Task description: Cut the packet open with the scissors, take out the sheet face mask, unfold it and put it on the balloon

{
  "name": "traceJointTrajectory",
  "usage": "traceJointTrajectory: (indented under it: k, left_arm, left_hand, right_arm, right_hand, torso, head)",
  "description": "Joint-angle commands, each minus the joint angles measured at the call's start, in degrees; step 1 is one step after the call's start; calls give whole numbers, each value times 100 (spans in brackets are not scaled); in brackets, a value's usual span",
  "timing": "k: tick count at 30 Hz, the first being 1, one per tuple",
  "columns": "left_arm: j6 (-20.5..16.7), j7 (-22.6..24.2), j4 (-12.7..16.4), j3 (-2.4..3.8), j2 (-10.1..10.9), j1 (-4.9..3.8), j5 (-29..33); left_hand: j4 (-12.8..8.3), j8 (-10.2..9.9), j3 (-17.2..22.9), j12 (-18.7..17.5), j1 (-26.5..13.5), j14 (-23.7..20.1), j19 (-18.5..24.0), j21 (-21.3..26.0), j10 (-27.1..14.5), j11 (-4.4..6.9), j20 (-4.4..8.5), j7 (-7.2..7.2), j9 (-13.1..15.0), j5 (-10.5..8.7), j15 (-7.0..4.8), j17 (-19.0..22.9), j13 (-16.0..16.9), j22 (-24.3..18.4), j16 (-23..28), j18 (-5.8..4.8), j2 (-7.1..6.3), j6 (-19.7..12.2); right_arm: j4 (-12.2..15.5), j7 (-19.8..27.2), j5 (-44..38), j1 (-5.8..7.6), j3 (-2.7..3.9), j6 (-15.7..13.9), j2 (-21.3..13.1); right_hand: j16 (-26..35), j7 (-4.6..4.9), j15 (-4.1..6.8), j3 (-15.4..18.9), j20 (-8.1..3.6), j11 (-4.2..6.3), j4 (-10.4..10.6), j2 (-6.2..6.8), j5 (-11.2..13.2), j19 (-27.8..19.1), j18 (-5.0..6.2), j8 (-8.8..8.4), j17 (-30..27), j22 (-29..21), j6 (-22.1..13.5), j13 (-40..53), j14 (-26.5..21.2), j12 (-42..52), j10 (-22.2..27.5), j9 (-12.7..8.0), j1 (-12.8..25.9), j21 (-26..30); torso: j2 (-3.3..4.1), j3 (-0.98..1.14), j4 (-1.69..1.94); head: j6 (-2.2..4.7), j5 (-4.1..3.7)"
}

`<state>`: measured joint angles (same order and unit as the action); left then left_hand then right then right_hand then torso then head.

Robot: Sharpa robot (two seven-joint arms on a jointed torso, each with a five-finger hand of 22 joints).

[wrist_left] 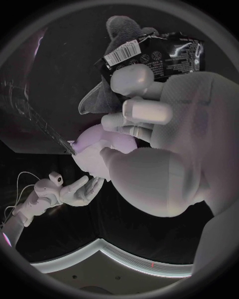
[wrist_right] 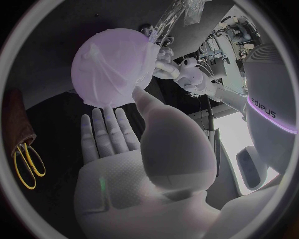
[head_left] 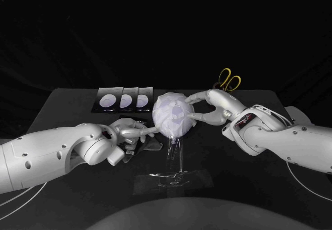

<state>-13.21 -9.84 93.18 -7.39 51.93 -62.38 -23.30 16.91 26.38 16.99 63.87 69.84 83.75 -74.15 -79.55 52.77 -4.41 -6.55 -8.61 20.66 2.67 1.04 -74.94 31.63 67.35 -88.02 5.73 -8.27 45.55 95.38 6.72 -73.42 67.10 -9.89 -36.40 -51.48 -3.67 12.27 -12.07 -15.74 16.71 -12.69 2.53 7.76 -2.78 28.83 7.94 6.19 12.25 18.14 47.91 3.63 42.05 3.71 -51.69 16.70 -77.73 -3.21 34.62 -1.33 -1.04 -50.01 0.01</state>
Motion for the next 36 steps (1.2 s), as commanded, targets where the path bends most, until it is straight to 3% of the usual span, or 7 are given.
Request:
traceJointTrajectory:
  k: [1,15,22,27,33,35,36]
  left_arm:
    - [45,175,-8,0,-39,5,979]
    - [-58,341,-18,-3,-77,9,1422]
    - [-113,441,-8,-3,-76,9,1553]
    - [-166,487,-10,-3,-72,9,1575]
    - [-290,582,-11,-3,-71,9,1634]
    - [-352,634,-9,-3,-70,9,1657]
    - [-374,656,-9,-3,-70,9,1667]
  left_hand:
    - [-16,-34,-20,68,60,220,-55,-29,23,6,14,5,-29,9,-17,-658,55,35,-31,-88,82,11]
    - [-31,-99,-14,165,356,227,-61,-48,-23,-5,9,-13,-115,10,-8,-681,131,68,-41,-93,190,-18]
    - [-157,-77,247,247,982,232,-85,-74,44,53,23,47,-169,11,-44,-698,250,118,-45,-99,389,110]
    - [-283,-35,439,261,1318,236,-96,-85,83,92,56,88,-182,11,-81,-706,300,140,-46,-103,459,205]
    - [-473,145,670,325,1625,265,-136,-117,243,177,101,187,-123,11,-148,-763,466,205,-57,-114,547,420]
    - [-534,266,715,358,1676,280,-144,-124,336,226,124,237,-63,12,-186,-791,554,218,-62,-116,537,525]
    - [-594,436,766,395,1707,292,-159,-136,467,300,156,289,34,10,-244,-813,673,242,-66,-120,511,636]
  right_arm:
    - [14,32,-14,-1,3,4,1]
    - [16,31,-12,-1,3,5,-2]
    - [13,28,-7,-1,3,8,-1]
    - [11,27,-4,-1,3,11,1]
    - [6,26,-1,-1,3,18,6]
    - [5,25,0,-1,3,19,7]
    - [5,25,1,-1,3,20,8]
  right_hand:
    - [29,286,3,35,1,-13,14,4,-4,-53,45,37,-5,-5,28,0,-23,-12,-35,-10,-48,16]
    - [31,287,2,41,1,-14,15,1,-4,-53,44,37,-11,-10,30,0,-33,-11,-36,-12,-50,16]
    - [31,287,2,41,1,-14,15,1,-4,-53,44,37,-11,-10,30,0,-33,-11,-36,-12,-50,16]
    - [32,289,1,48,1,-14,17,-4,-4,-56,43,37,-17,-19,34,1,-41,-11,-39,-15,-53,16]
    - [32,289,1,48,1,-14,17,-4,-4,-56,43,37,-17,-19,34,1,-41,-11,-39,-15,-53,16]
    - [32,289,1,52,1,-15,18,-10,-4,-56,42,38,-20,-25,37,1,-43,-10,-42,-16,-56,16]
    - [32,289,1,52,1,-15,18,-10,-4,-56,42,38,-20,-25,37,1,-43,-10,-42,-16,-56,16]
  torso:
    - [1,4,-2]
    - [-3,3,0]
    - [-2,2,3]
    - [-8,2,1]
    - [-5,2,3]
    - [-4,4,1]
    - [-3,4,0]
  head:
    - [1,0]
    - [1,-17]
    - [1,-25]
    - [1,-21]
    - [1,-16]
    - [1,-14]
    - [1,-14]
